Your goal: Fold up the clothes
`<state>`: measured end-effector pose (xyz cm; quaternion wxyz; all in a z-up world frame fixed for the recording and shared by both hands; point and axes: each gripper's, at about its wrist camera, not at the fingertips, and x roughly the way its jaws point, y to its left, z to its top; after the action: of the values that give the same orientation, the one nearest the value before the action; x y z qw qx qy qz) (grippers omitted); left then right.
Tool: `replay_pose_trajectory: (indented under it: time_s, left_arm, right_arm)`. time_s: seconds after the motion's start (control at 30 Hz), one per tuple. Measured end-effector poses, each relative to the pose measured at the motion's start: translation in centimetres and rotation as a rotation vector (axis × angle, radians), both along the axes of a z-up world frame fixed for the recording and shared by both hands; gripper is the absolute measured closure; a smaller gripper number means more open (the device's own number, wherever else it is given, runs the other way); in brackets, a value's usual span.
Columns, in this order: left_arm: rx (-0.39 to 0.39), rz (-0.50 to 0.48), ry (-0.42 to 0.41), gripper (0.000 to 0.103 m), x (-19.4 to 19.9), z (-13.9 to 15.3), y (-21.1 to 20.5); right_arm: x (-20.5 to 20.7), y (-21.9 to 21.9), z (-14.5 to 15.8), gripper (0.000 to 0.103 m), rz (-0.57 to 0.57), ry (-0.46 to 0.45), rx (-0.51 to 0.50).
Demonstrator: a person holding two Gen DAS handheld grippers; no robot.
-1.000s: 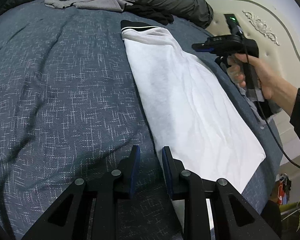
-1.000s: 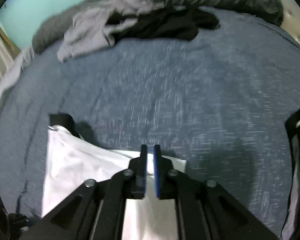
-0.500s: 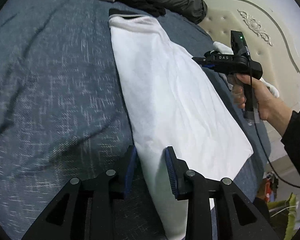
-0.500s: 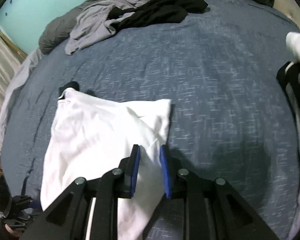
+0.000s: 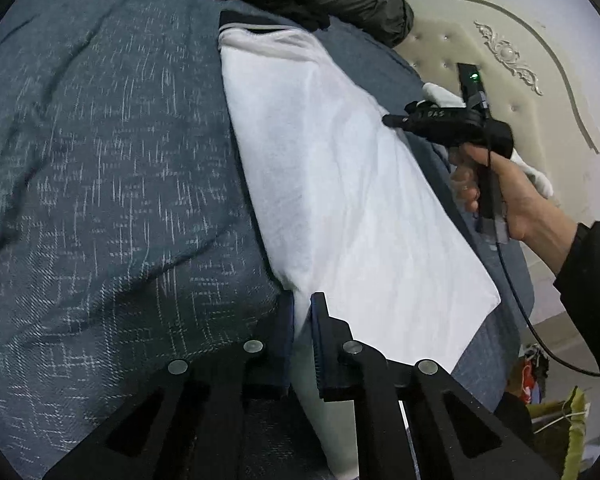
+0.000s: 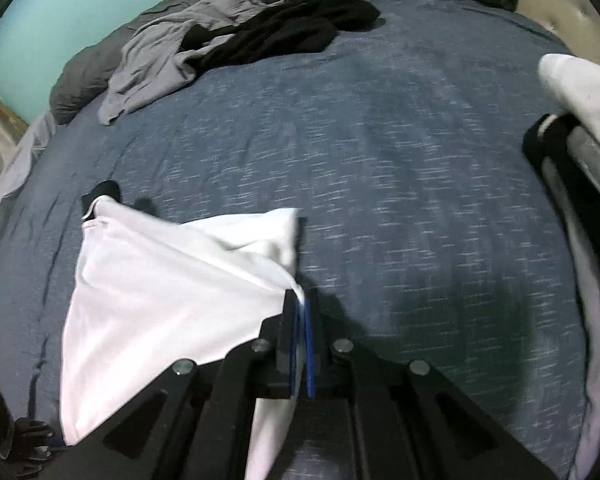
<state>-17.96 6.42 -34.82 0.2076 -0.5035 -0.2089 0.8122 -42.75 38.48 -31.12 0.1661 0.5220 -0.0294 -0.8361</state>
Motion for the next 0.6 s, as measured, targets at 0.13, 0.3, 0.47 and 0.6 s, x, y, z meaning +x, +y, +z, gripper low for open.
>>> replay_pose_trajectory:
  time_s: [0.13,0.3,0.47,0.6]
  left_arm:
    - [0.007,0.009,-0.011,0.090,0.6,-0.1,-0.6]
    - [0.002,0.023,-0.019,0.084,1.6,0.5,-1.1]
    - [0.009,0.034,-0.025,0.077,3.0,1.1,-1.0]
    - [0.030,0.050,-0.035,0.071,3.6,1.3,-0.6]
  right_arm:
    - [1.1,0.9,1.1,0.093,-0.036,0.016,-0.032]
    - [4.6,2.3,2.6,0.085,-0.045,0.003,-0.072]
    - [10.0,3.6,2.8,0.075,-0.027,-0.055,-0.118]
    - [14.5,4.5,2.8,0.057,-0.012,-0.105,-0.154]
